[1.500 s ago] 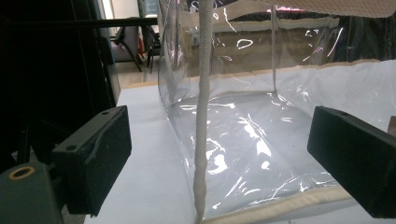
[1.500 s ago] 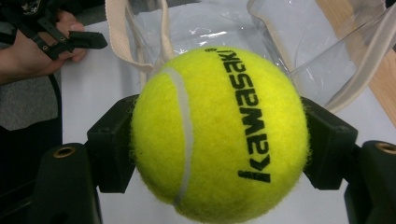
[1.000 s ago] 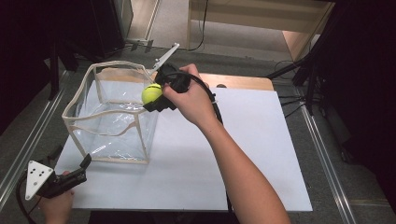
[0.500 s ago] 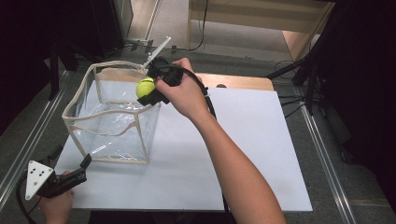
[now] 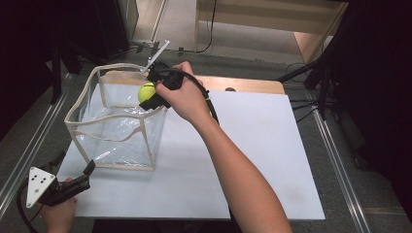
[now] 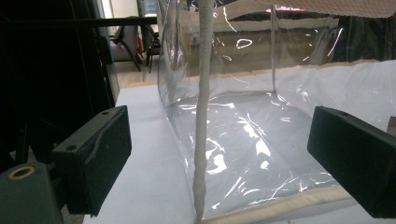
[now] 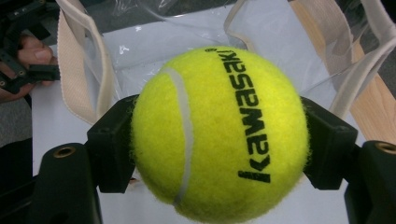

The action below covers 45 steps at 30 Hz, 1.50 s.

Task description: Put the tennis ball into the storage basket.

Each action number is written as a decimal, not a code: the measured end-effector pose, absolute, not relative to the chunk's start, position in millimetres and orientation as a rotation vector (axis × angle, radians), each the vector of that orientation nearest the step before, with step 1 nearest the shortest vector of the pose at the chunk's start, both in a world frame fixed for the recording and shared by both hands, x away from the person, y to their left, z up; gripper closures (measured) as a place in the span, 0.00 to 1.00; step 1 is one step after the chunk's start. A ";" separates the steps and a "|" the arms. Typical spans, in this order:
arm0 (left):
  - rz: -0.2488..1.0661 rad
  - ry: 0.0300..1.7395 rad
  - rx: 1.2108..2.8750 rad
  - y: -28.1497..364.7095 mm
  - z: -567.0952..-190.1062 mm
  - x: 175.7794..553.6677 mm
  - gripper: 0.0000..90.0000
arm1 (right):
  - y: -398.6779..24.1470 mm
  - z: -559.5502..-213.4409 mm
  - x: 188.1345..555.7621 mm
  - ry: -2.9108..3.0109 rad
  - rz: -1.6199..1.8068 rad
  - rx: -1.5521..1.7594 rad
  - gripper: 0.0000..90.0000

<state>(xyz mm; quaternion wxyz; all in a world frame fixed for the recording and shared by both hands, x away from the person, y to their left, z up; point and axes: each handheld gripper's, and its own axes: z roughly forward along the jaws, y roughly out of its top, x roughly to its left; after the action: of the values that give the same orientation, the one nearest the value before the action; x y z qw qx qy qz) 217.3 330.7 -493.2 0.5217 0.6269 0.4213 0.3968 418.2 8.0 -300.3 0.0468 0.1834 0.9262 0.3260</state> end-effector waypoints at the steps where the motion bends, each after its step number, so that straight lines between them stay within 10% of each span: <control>1: 0.951 1.009 1.501 330.5 -493.2 217.4 0.08 | 9.0 -301.7 418.8 2.831 0.990 0.558 0.26; 45: 0.949 1.010 1.503 330.0 -493.1 217.6 0.08 | 1.3 -304.6 410.6 2.820 0.988 0.581 0.10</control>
<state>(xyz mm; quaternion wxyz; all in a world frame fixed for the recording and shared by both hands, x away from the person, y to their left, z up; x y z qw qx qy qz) 217.6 330.0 -493.1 0.5215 0.6271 0.4216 0.3962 410.6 1.3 -304.6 0.0488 0.1906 0.9253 0.3243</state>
